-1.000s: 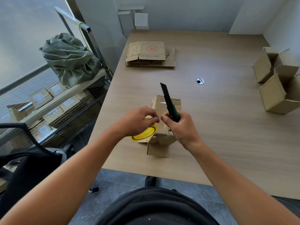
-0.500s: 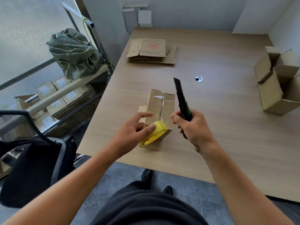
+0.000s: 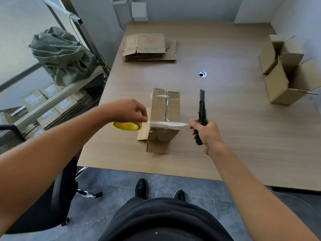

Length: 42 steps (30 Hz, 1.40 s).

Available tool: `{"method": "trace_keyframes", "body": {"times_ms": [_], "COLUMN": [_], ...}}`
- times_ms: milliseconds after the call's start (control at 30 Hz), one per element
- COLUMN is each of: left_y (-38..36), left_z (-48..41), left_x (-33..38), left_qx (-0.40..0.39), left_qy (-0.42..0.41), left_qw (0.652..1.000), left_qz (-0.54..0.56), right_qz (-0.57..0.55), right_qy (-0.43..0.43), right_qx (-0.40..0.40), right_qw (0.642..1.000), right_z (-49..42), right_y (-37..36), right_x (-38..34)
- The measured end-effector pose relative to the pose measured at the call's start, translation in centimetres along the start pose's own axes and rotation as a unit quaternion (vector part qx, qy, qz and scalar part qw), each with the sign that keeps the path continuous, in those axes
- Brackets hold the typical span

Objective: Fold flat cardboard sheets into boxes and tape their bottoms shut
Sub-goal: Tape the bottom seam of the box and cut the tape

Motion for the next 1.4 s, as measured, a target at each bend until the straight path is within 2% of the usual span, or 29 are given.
{"method": "trace_keyframes", "body": {"times_ms": [100,233,333,433,533,567,633,700,733,800,867,933,1133,1200,1267,1333,1400], "left_y": [-1.0,-3.0,-4.6,-5.8,-6.6,-6.7,-6.9,-7.0,-7.0,-7.1,-7.1,-6.9,-7.4,-7.3,-7.0,-6.4,-6.1], "left_z": [-2.8,-5.2,-6.4,-7.1,-7.4,-7.4,-7.3,-7.4,-7.3,-7.4,-7.5,-7.6,-6.9,-6.5,-5.9,-5.2,-5.2], "left_x": [-2.0,-4.1,-4.7,-5.3,-6.3,-6.5,-6.9,-7.0,-7.0,-7.0,-6.9,-6.9,-9.6,-11.4,-13.2,-14.3,-14.6], "left_qx": [-0.031,-0.023,-0.029,-0.040,-0.036,-0.034,-0.031,-0.026,-0.024,-0.016,-0.011,-0.004,0.005,-0.012,-0.047,-0.076,-0.073], "left_qy": [0.011,0.027,0.019,0.001,0.002,0.002,0.001,-0.005,-0.010,-0.015,-0.022,-0.030,-0.023,-0.024,-0.043,-0.058,-0.066], "left_qw": [0.999,0.998,0.995,0.989,0.983,0.982,0.979,0.977,0.977,0.977,0.978,0.980,0.977,0.966,0.937,0.918,0.930], "left_qz": [0.010,0.048,0.090,0.144,0.181,0.188,0.201,0.211,0.213,0.210,0.206,0.197,0.213,0.258,0.344,0.386,0.353], "right_qz": [0.006,0.020,-0.041,-0.155,-0.144,-0.103,0.039,0.193,0.245,0.367,0.480,0.517,0.539,0.537,0.540,0.549,0.554], "right_qy": [-0.035,-0.072,-0.118,-0.219,-0.272,-0.262,-0.181,-0.073,-0.029,0.052,0.095,0.073,0.045,0.043,0.047,0.040,0.030], "right_qx": [0.017,0.035,0.044,0.034,0.031,0.043,0.084,0.093,0.074,0.007,-0.074,-0.127,-0.110,-0.108,-0.102,-0.111,-0.119], "right_qw": [0.999,0.997,0.991,0.963,0.951,0.958,0.979,0.974,0.966,0.929,0.869,0.843,0.834,0.835,0.834,0.827,0.823], "right_z": [-1.1,-2.7,-3.4,-3.5,-3.2,-2.9,-2.5,-1.8,-1.3,0.0,1.5,2.7,4.0,4.1,4.1,4.1,4.4], "right_y": [-1.8,-2.8,-3.1,-3.9,-4.9,-5.0,-4.5,-4.5,-5.3,-8.1,-11.7,-14.3,-17.3,-18.3,-18.8,-19.1,-19.3], "right_x": [1.9,3.6,4.9,6.3,7.1,6.8,4.9,1.5,-0.2,-3.0,-3.6,-2.5,-0.5,-0.6,-0.9,-0.9,-0.9]}}
Point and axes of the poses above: each hand's wrist, its own z-axis away from the middle knuckle, its own y-axis out of the back of the hand, x = y × z, the point moved 4 cm from there along -z, towards the middle knuckle, and after that the axes turned 5 degrees about y, right-handed, at the moved point
